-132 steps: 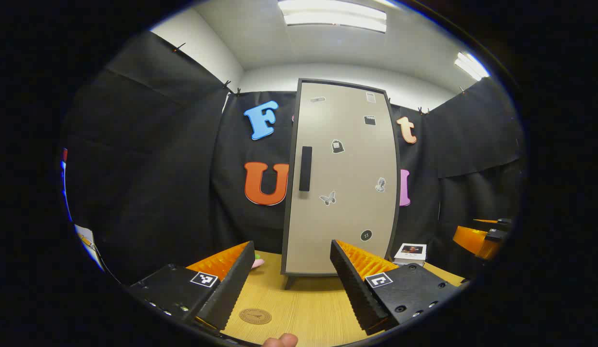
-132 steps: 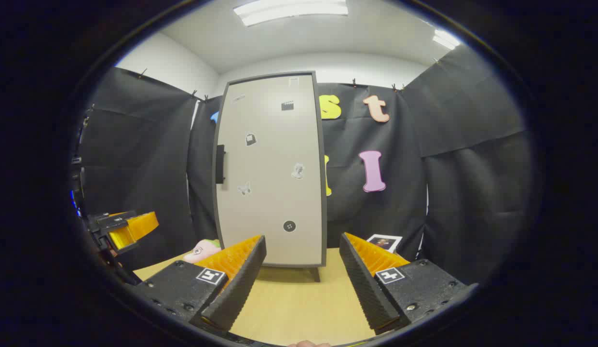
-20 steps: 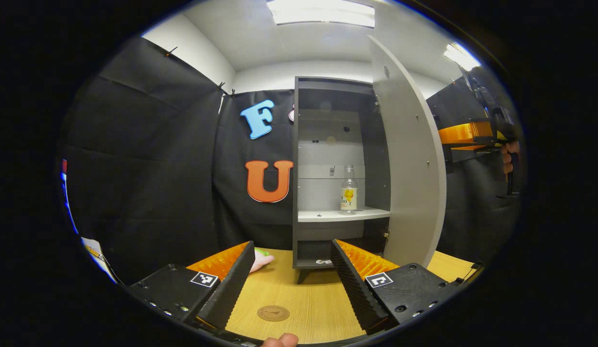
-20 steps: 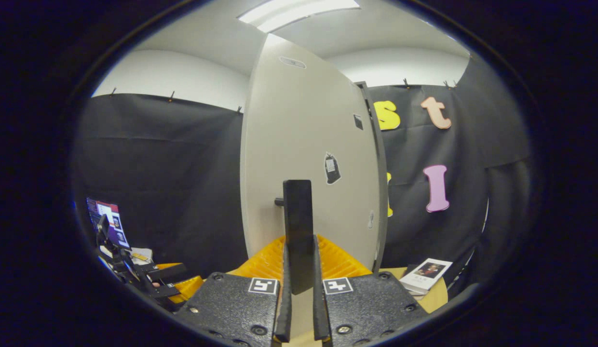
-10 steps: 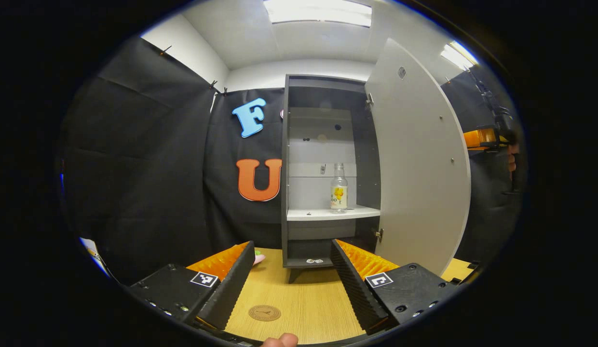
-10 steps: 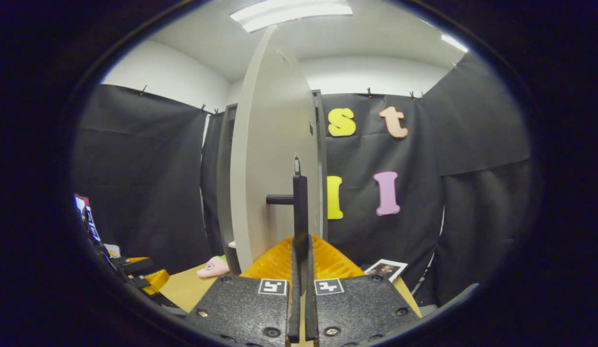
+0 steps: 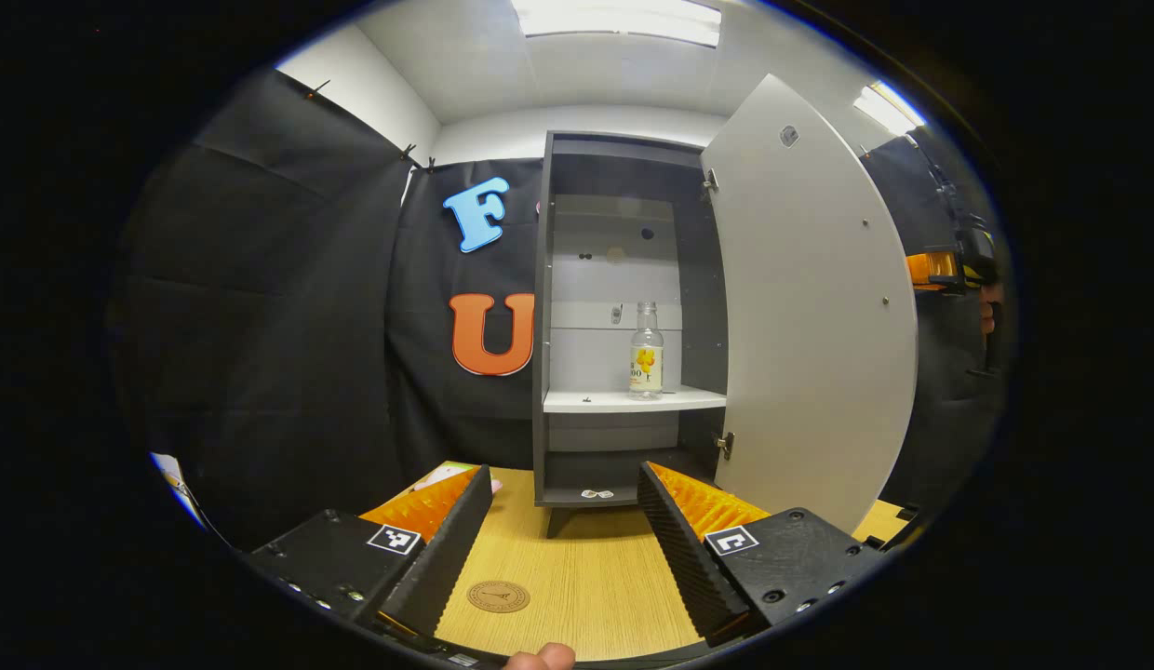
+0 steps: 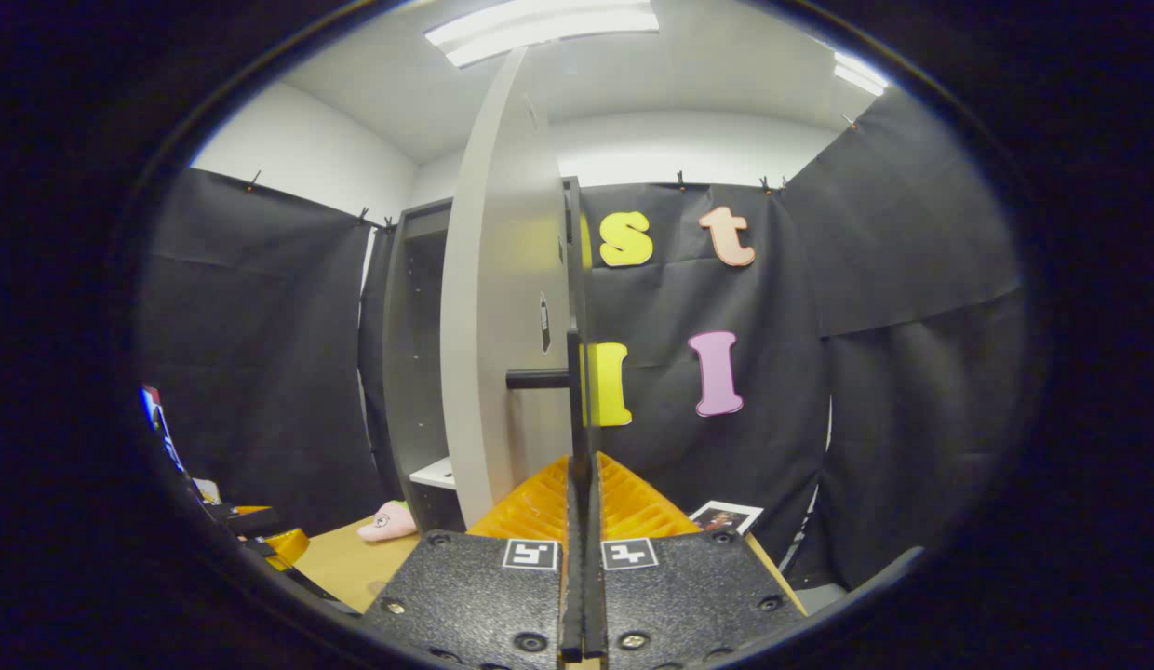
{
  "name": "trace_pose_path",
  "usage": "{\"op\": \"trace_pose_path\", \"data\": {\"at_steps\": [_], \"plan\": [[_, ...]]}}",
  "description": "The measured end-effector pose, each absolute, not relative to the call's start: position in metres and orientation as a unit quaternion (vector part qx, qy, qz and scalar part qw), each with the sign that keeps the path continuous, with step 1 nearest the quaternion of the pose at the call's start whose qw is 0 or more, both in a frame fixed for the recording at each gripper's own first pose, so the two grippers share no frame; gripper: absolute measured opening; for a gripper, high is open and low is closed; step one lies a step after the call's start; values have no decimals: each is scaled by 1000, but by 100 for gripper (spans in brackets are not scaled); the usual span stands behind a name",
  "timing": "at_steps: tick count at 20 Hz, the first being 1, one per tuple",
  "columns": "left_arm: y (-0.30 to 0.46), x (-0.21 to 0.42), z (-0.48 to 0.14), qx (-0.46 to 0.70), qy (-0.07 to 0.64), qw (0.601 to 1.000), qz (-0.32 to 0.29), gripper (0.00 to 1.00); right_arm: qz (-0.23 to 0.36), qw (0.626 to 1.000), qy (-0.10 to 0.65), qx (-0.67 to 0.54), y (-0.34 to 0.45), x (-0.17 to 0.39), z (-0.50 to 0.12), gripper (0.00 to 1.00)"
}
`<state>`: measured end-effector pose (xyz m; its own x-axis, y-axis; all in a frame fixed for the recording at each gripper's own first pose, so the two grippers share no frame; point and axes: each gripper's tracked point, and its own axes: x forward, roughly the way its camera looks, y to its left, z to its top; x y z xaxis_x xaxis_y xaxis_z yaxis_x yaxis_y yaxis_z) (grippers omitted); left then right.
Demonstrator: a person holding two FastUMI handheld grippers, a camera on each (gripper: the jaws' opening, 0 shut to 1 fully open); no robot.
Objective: Open the cabinet door with the right hand, grasp the bottle in the cabinet with the left hand and place it on the coaster, then close the cabinet door with the right hand.
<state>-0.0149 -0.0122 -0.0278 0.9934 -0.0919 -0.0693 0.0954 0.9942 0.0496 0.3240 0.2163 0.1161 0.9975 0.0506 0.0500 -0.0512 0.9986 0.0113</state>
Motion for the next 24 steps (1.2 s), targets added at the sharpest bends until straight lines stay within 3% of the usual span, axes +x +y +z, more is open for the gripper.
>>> {"op": "trace_pose_path", "data": {"at_steps": [5, 10, 11, 12, 13, 17, 19, 24], "plan": [[-20, -11, -21, 29, 20, 998, -50, 95, 40, 999, -25, 3, 216, 299, 86, 4], [-39, 5, -6, 7, 12, 998, -66, 95, -10, 1000, -22, 4, 191, 279, 58, 5], [-47, 11, -1, -4, 10, 997, -77, 95, -17, 1000, -24, 6, 185, 280, 55, 21], [-52, 17, 5, -8, 8, 996, -84, 95, -32, 999, -23, 4, 177, 279, 51, 30], [-56, 24, 12, -8, 5, 996, -90, 95, -43, 999, -19, -2, 168, 278, 47, 50], [-81, 63, 38, 0, -7, 993, -119, 95, -59, 998, -17, -2, 158, 278, 37, 83], [-97, 82, 48, 9, -9, 990, -138, 95, -65, 998, -20, 7, 154, 282, 32, 89], [-140, 138, 66, 9, 0, 983, -183, 95, -61, 998, -5, 34, 152, 289, 12, 90]]}}
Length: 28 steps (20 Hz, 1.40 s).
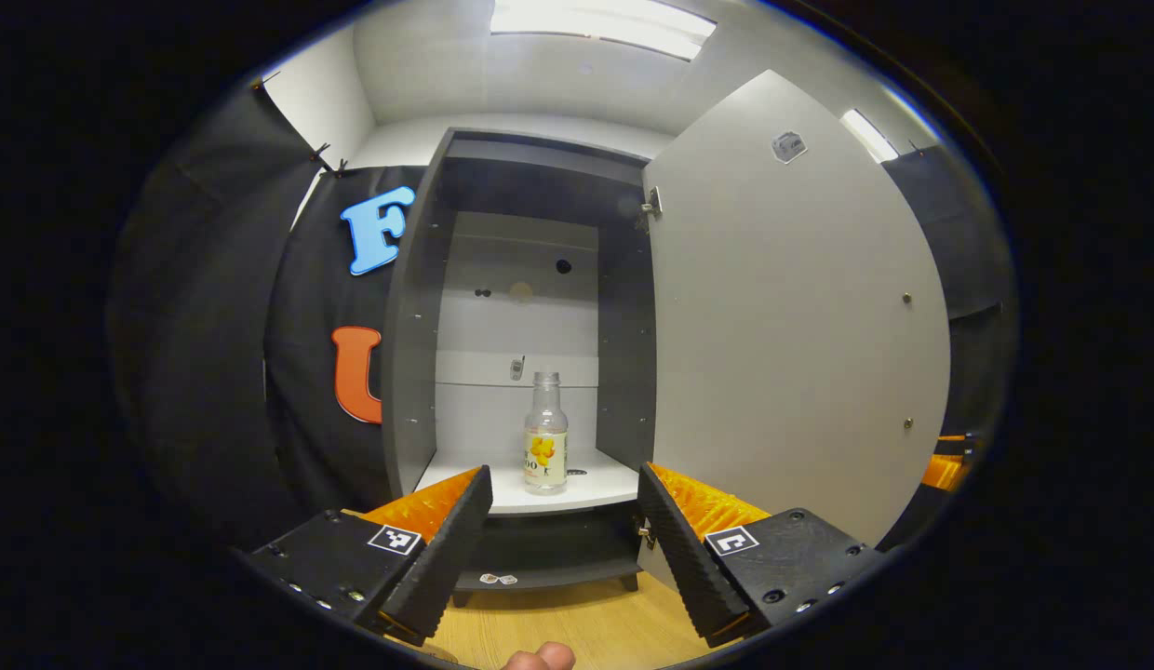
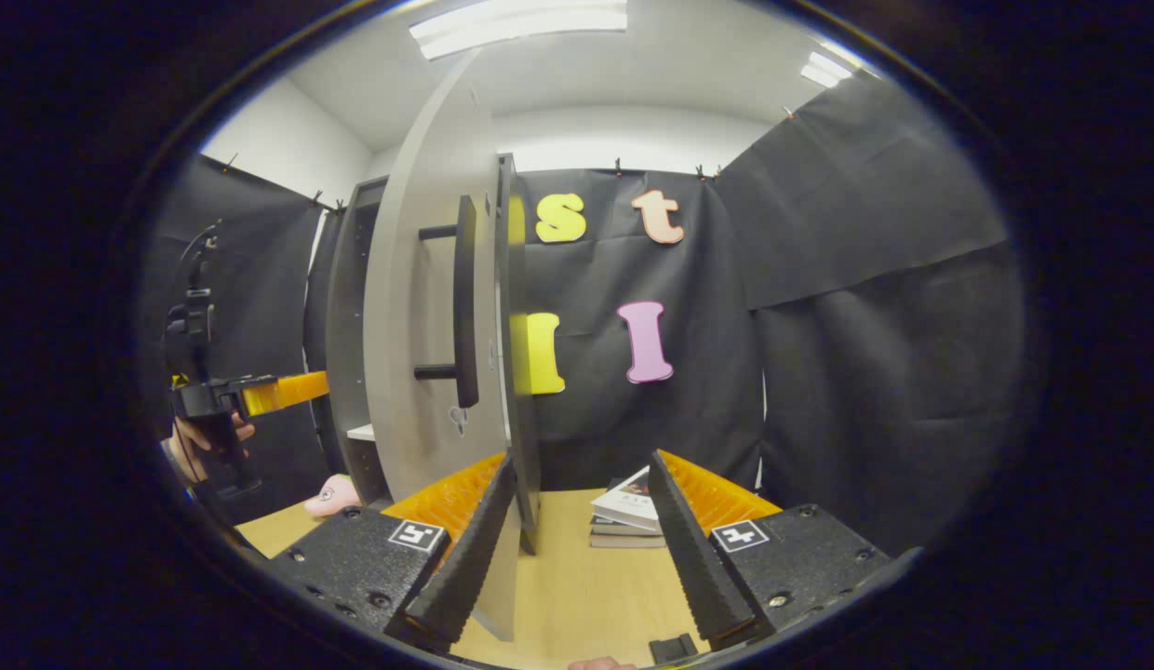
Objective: Open the cabinet door with the right hand, grasp the bottle in the cabinet with the left hand and place it on the coaster, then close the cabinet door with the right hand.
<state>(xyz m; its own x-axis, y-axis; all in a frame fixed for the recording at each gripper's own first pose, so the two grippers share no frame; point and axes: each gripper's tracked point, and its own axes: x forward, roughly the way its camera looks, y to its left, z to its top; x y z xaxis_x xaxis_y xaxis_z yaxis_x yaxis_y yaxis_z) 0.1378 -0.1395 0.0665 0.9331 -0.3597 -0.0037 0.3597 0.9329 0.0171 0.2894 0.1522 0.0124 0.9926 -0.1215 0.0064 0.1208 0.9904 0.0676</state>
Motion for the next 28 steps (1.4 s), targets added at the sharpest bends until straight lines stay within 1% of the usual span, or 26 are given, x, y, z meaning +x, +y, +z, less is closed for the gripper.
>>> {"op": "trace_pose_path", "data": {"at_steps": [4, 9, 12, 16, 17, 18, 23, 28], "plan": [[-152, 192, 83, 6, -7, 984, -179, 95, -62, 997, 9, 49, 145, 288, 6, 89], [-154, 257, 87, 32, -8, 987, -158, 95, -72, 995, 15, 61, 138, 288, 3, 90], [-162, 291, 78, 47, -5, 987, -156, 95, -78, 995, 12, 57, 134, 287, 6, 90], [-168, 330, 57, 54, 17, 987, -153, 95, -88, 995, 12, 48, 129, 284, 9, 90], [-168, 341, 54, 53, 18, 987, -151, 100, -93, 994, 12, 47, 126, 283, 7, 90], [-167, 349, 53, 55, 19, 987, -147, 96, -97, 994, 15, 47, 123, 282, 6, 90], [-174, 380, 47, 49, 31, 988, -143, 96, -113, 992, 40, 36, 116, 277, -6, 90], [-180, 394, 44, 49, 33, 988, -143, 96, -131, 990, 41, 41, 107, 272, -7, 90]]}}
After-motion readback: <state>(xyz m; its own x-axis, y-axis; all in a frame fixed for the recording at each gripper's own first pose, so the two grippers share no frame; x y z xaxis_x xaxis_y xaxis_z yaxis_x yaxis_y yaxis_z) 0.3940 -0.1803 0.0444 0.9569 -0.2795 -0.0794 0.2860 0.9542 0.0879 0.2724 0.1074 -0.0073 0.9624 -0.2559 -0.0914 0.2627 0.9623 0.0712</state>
